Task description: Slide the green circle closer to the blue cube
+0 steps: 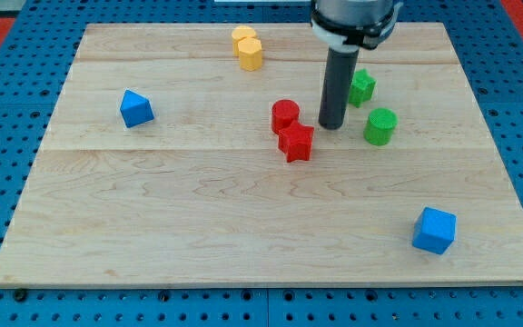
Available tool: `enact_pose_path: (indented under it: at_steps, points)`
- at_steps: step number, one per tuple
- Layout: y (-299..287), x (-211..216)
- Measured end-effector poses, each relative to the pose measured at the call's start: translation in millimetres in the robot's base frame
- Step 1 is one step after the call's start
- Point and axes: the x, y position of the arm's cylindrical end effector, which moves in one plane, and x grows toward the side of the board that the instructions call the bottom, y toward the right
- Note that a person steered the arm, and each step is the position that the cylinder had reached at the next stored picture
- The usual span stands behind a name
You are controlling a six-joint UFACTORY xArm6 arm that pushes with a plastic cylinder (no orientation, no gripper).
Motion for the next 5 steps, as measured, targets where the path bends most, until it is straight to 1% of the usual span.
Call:
enact_pose_path:
  at_steps: [1,2,3,4,5]
  points:
    - [36.4,1.8]
    - [80.9,30.6]
    - [101.0,46.3]
    - [112.6,28.3]
    - [113.2,72.7]
